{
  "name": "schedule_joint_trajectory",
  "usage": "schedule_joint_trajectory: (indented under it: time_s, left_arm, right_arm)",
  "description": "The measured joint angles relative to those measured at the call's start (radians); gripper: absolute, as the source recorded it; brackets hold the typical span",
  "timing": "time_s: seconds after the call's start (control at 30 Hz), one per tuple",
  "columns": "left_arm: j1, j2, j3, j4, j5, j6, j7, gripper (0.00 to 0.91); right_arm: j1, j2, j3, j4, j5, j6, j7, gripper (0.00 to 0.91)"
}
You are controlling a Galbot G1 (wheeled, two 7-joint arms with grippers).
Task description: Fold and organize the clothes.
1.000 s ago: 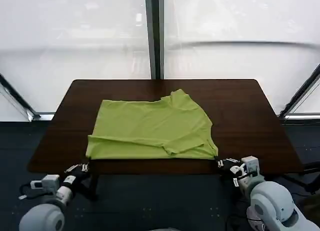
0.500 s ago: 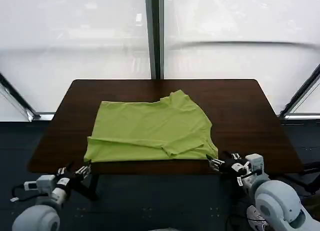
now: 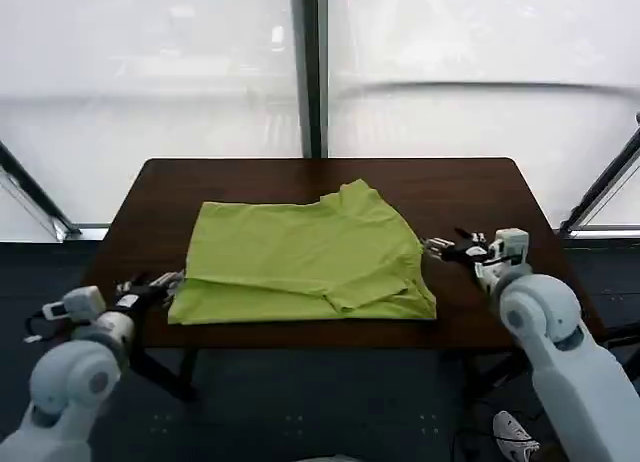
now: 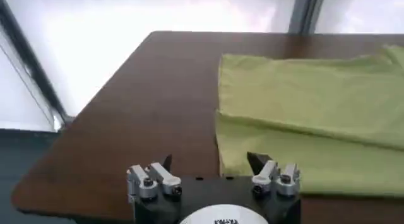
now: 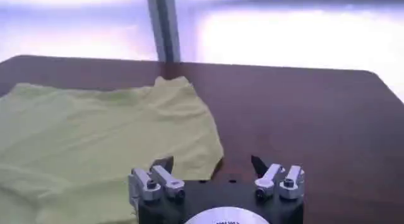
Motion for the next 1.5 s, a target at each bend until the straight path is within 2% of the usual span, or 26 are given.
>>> schedule_joint_trajectory:
  time_s: [0.17,0.4,0.73,0.83,1.03,1.33,1.5]
  left_arm:
    - [0.003,0.010,0.001,-0.020,-0.004,0.001,-0.001,0.146]
    - [0.032,0.036,-0.022,-0.081,-0.033,-0.001,-0.017,0.146]
    - [0.140,0.098,-0.100,-0.296,-0.111,0.009,-0.055,0.146]
    - [0.202,0.117,-0.137,-0.375,-0.131,0.012,-0.056,0.146]
    - [0.357,0.147,-0.223,-0.519,-0.134,0.009,-0.048,0.146]
    - [0.558,0.136,-0.313,-0.699,-0.127,0.004,-0.041,0.146]
    - [0.637,0.117,-0.332,-0.754,-0.112,0.005,-0.038,0.146]
  right_arm:
    - [-0.047,-0.031,0.030,0.084,0.015,0.014,0.004,0.000]
    - [-0.118,-0.071,0.061,0.211,0.009,-0.026,0.012,0.000]
    - [-0.330,-0.158,0.123,0.435,-0.067,-0.034,0.005,0.000]
    - [-0.396,-0.190,0.145,0.511,-0.074,-0.038,0.003,0.000]
    - [-0.503,-0.239,0.173,0.624,-0.074,-0.083,0.009,0.000]
    - [-0.619,-0.274,0.187,0.698,-0.064,-0.121,0.005,0.000]
    - [-0.644,-0.283,0.188,0.718,-0.058,-0.127,0.005,0.000]
